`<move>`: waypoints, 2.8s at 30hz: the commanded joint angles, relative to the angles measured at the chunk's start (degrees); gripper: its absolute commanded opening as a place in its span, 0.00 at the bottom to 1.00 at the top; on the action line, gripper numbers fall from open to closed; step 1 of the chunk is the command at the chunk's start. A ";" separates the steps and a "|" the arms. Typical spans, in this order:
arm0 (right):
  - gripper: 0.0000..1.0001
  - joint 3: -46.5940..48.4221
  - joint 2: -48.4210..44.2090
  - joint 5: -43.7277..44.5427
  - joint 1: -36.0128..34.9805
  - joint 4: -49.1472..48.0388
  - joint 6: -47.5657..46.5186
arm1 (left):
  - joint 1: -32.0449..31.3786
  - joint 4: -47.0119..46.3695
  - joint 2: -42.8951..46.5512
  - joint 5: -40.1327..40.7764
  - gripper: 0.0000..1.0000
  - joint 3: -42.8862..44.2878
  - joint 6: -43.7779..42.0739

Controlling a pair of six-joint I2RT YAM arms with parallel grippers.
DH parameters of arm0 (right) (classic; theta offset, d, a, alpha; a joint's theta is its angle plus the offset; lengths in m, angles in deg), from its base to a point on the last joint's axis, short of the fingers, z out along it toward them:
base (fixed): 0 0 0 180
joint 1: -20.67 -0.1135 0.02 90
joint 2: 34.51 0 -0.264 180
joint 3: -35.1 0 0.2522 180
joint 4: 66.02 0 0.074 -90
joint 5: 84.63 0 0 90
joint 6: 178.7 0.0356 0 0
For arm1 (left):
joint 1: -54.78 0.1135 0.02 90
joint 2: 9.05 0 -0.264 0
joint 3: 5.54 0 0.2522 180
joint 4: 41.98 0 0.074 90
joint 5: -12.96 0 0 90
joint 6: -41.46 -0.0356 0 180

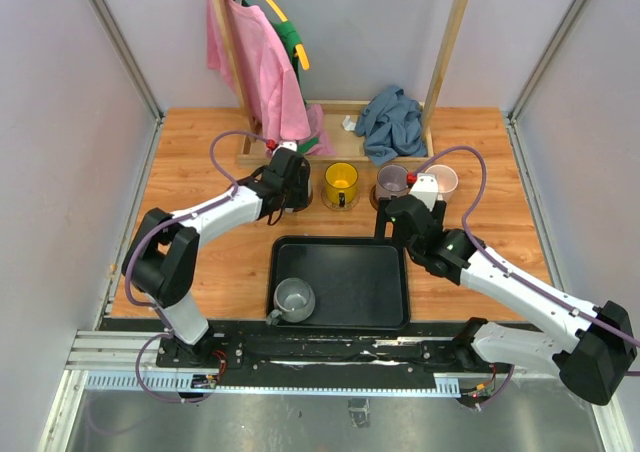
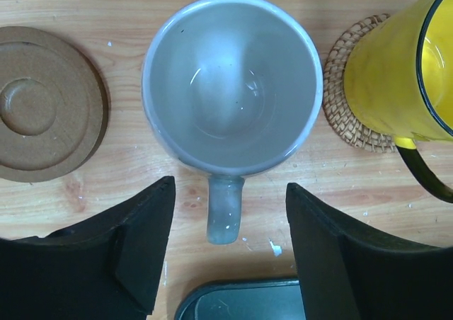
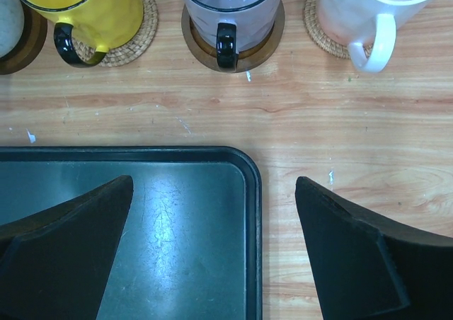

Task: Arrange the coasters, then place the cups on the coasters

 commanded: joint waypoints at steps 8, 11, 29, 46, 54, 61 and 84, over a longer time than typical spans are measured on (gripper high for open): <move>0.99 -0.34 -0.44 -0.43 1.60 -0.21 0.88 | 0.28 0.48 4.05 0.65 0.70 -2.59 0.49; 0.99 -0.19 -0.48 -0.69 1.63 -0.26 0.86 | 0.27 0.68 4.89 0.29 0.70 -3.47 0.74; 0.99 0.04 -0.17 -1.00 1.64 0.29 1.04 | 0.08 10.78 31.41 -13.36 1.00 -15.41 2.88; 0.99 -0.04 3.60 -3.86 1.61 -0.43 -0.28 | -14.23 35.38 46.86 -18.11 1.00 -19.67 17.43; 0.99 -0.25 4.13 -5.33 1.62 -0.49 -0.27 | -17.92 37.26 55.21 -23.59 0.98 -24.07 22.78; 0.99 -0.60 3.28 -4.92 1.60 -0.18 0.03 | -19.89 37.31 54.33 -26.43 0.95 -26.36 23.06; 1.00 -1.20 2.59 -4.54 1.66 -0.10 0.61 | -22.62 27.38 49.99 -24.42 0.44 -34.91 24.42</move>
